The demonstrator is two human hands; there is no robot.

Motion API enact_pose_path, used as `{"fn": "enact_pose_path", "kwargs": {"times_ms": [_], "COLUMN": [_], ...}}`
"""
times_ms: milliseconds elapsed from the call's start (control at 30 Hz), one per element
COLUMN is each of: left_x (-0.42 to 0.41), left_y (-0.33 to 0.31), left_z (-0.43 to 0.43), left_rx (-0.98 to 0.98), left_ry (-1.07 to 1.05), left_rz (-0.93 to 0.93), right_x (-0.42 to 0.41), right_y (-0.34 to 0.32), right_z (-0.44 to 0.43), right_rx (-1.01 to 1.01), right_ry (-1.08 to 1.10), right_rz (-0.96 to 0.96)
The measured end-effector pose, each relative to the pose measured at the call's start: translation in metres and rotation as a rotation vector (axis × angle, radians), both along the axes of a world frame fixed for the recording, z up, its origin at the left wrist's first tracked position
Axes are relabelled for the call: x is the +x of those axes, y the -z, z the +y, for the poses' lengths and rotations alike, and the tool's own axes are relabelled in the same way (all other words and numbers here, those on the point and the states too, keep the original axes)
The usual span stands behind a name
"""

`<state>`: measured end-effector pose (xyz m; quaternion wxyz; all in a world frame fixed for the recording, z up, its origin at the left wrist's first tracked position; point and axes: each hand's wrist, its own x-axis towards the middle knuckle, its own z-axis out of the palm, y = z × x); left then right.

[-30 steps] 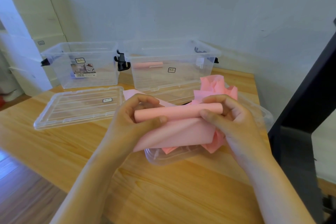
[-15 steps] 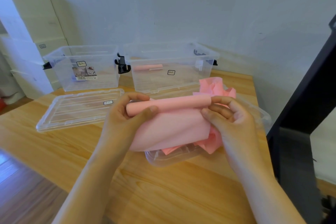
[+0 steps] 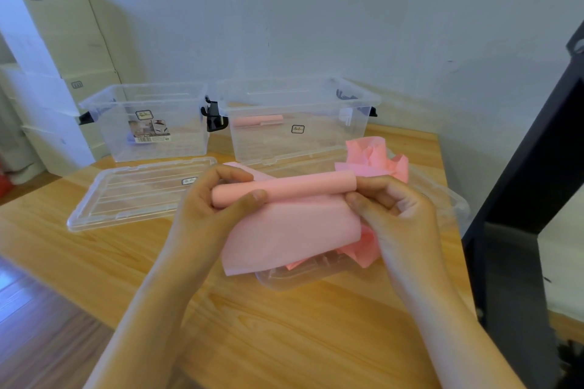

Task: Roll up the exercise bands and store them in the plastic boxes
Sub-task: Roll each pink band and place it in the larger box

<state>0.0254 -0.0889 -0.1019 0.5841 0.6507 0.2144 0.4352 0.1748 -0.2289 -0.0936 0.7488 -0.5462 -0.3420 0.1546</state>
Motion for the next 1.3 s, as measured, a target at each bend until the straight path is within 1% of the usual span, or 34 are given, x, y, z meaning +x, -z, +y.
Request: {"fn": "enact_pose_path", "kwargs": {"times_ms": [167,267,333,433,600,800,1000,1100,1167,1233,1300], "left_x": [0.004,0.005,0.005,0.004,0.003,0.004,0.003,0.003,0.004,0.005,0.006], "left_y": [0.002,0.003,0.003,0.004,0.004,0.003,0.001,0.001,0.001,0.002,0.002], "left_z": [0.000,-0.001,-0.002,-0.002,-0.003,-0.003,-0.002,-0.003,-0.005,-0.006,-0.006], "left_rx": [0.012,0.017,0.022,0.024,0.047,0.045,0.101,0.134,0.135,0.123,0.118], "left_ry": [-0.053,-0.064,-0.058,-0.041,0.004,0.026,0.042,0.055,0.069,0.083,0.071], "left_rz": [0.006,0.006,0.015,0.046,0.068,0.050,0.003,-0.007,-0.014,-0.028,-0.027], "right_x": [-0.002,-0.003,-0.004,-0.003,0.002,0.009,0.010,0.010,0.009,0.008,0.009], "right_y": [0.000,-0.003,-0.004,-0.003,0.002,0.000,0.000,0.001,0.002,0.003,0.003], "right_z": [-0.004,-0.004,-0.003,-0.003,-0.002,-0.007,-0.005,-0.003,-0.002,-0.001,-0.001], "right_rx": [-0.065,-0.053,-0.056,-0.050,-0.012,-0.030,-0.072,-0.075,-0.080,-0.081,-0.067], "right_ry": [-0.019,-0.075,-0.126,-0.134,-0.138,-0.192,-0.193,-0.245,-0.280,-0.265,-0.245], "right_rz": [0.050,0.086,0.055,0.006,0.050,0.030,0.028,0.063,0.033,-0.002,0.005]}}
